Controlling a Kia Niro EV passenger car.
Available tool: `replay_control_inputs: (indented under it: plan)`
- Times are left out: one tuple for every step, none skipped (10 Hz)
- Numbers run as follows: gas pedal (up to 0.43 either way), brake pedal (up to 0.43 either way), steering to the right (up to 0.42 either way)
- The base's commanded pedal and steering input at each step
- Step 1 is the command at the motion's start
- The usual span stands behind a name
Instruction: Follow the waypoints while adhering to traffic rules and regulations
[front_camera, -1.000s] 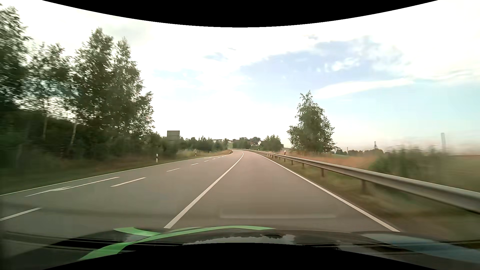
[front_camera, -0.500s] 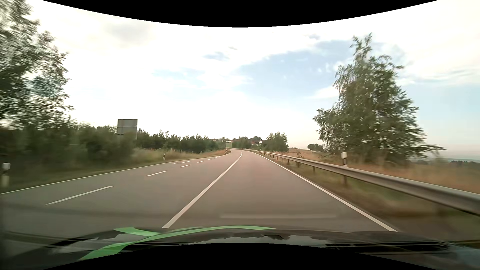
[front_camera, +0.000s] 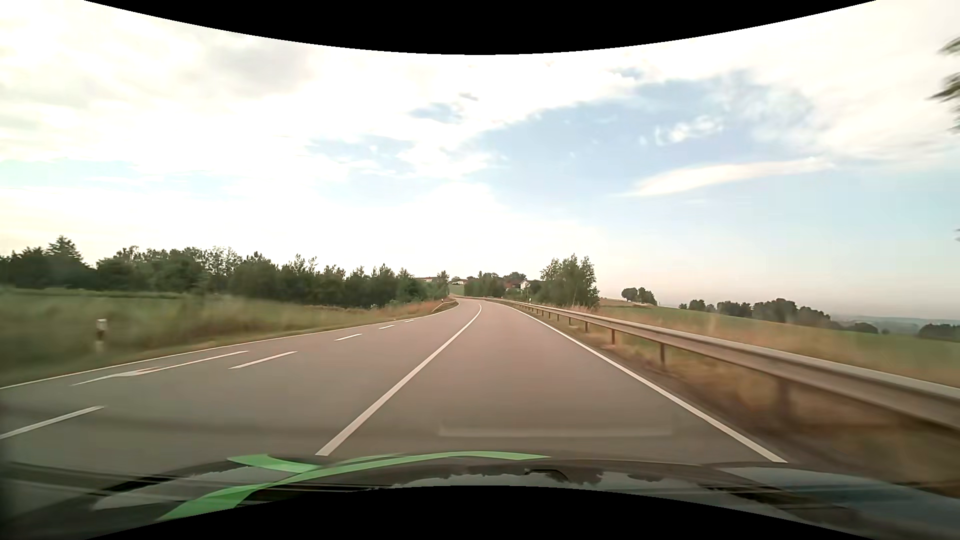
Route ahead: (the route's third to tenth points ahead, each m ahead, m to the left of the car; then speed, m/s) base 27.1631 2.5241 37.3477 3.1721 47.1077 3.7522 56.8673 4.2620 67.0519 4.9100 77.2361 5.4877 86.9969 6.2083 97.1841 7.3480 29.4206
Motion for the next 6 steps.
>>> replay_control_inputs:
  plan:
    - [0.157,0.000,-0.004]
    - [0.157,0.000,-0.005]
    - [0.157,0.000,-0.005]
    - [0.157,0.000,-0.004]
    - [0.157,0.000,-0.005]
    - [0.157,0.000,-0.005]
